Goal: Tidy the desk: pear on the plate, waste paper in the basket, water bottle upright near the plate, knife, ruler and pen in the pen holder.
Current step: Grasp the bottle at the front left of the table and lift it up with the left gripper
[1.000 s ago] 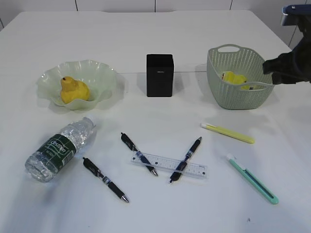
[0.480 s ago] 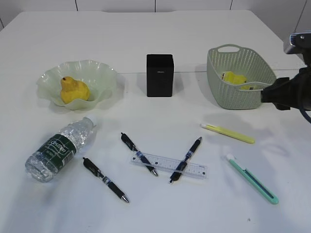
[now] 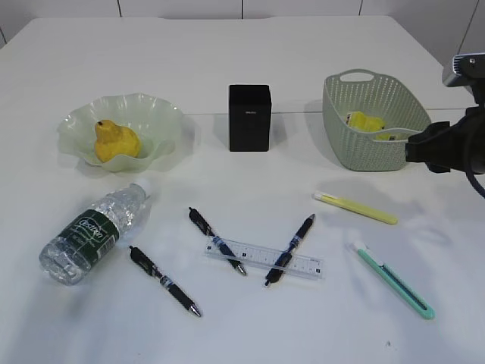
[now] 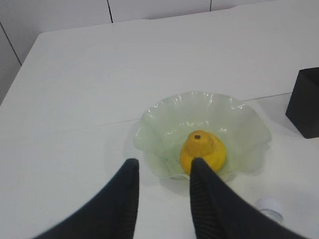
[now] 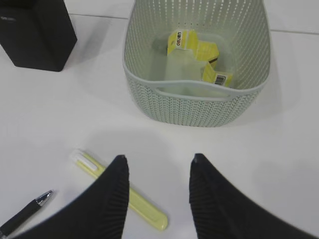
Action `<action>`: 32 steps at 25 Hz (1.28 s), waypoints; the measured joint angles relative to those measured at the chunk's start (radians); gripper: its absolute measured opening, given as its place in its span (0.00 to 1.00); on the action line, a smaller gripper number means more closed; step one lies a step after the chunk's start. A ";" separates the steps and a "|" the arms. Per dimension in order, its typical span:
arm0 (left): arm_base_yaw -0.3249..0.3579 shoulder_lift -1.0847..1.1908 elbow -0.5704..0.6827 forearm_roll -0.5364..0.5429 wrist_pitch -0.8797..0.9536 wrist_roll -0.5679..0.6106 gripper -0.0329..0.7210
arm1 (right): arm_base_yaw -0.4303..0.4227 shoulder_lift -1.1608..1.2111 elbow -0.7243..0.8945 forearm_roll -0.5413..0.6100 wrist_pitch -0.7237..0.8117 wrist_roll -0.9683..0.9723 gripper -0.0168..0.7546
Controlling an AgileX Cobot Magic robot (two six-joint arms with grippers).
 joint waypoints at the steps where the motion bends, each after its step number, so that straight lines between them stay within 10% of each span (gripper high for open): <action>1: 0.000 0.000 0.000 0.000 -0.001 0.000 0.36 | 0.000 0.000 0.000 -0.002 -0.002 0.000 0.42; 32: -0.013 0.000 -0.003 0.014 0.134 0.000 0.37 | 0.000 0.000 0.000 -0.005 -0.002 0.002 0.41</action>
